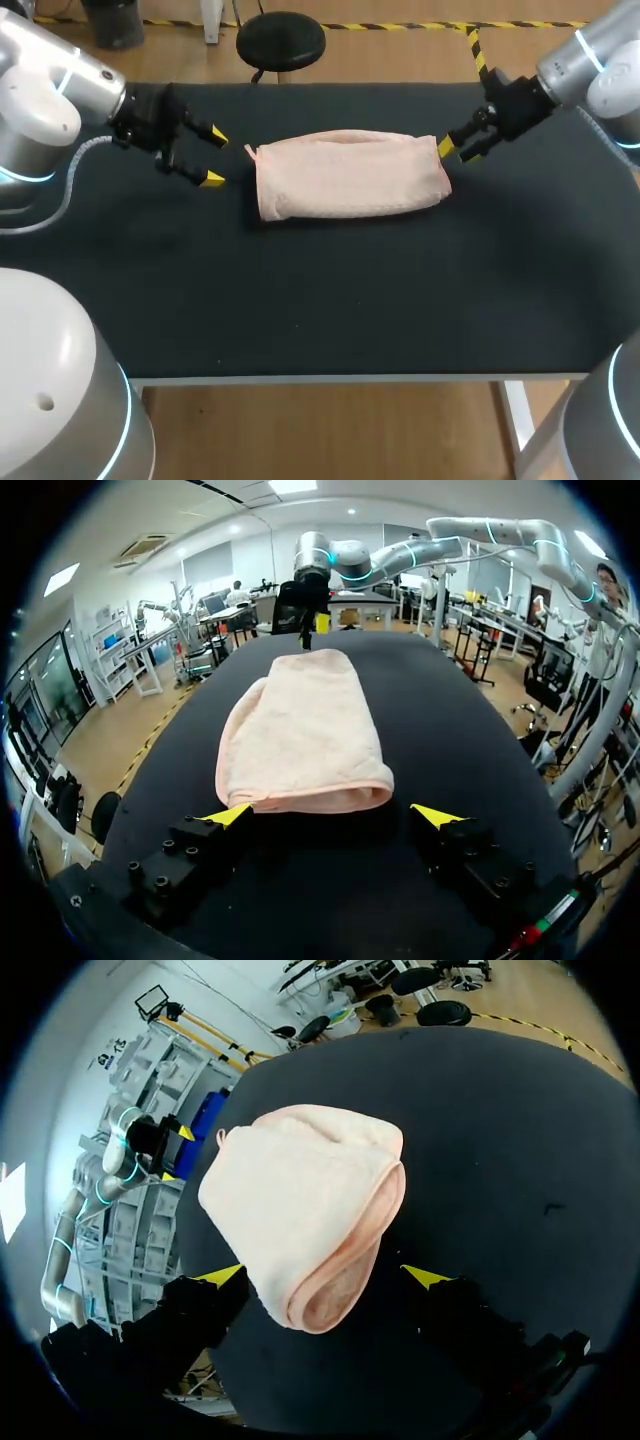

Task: Fold the towel

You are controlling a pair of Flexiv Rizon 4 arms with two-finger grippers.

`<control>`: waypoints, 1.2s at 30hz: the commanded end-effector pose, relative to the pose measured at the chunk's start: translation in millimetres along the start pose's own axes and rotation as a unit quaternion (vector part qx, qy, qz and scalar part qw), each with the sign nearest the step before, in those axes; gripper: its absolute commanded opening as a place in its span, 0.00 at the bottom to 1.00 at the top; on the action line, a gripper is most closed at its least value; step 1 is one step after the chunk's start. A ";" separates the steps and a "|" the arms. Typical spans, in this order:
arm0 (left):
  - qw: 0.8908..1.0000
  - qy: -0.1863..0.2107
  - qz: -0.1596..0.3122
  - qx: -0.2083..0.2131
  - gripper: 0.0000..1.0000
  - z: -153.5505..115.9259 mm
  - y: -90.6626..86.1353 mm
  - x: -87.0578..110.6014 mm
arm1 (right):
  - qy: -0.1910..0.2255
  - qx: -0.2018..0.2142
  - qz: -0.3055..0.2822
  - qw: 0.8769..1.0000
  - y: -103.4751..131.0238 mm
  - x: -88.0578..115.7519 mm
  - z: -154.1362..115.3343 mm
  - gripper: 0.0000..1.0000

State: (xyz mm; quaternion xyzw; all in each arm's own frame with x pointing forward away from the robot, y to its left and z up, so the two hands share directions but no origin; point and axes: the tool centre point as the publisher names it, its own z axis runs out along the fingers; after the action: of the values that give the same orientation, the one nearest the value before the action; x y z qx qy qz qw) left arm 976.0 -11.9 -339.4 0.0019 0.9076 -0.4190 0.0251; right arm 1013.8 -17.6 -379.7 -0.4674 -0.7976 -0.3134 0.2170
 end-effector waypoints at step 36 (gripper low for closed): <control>1.000 -0.001 0.001 0.001 1.00 1.0 0.9 0.1 | 0.066 0.012 0.051 0.996 4.4 -4.5 66.5 1.00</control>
State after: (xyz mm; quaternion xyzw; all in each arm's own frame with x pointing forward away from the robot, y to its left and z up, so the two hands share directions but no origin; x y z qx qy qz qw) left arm 976.5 -12.2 -339.7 0.0019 0.9077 -0.4189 0.0249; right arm 1012.2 21.4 -416.8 -0.4856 -0.7607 -0.3216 0.2866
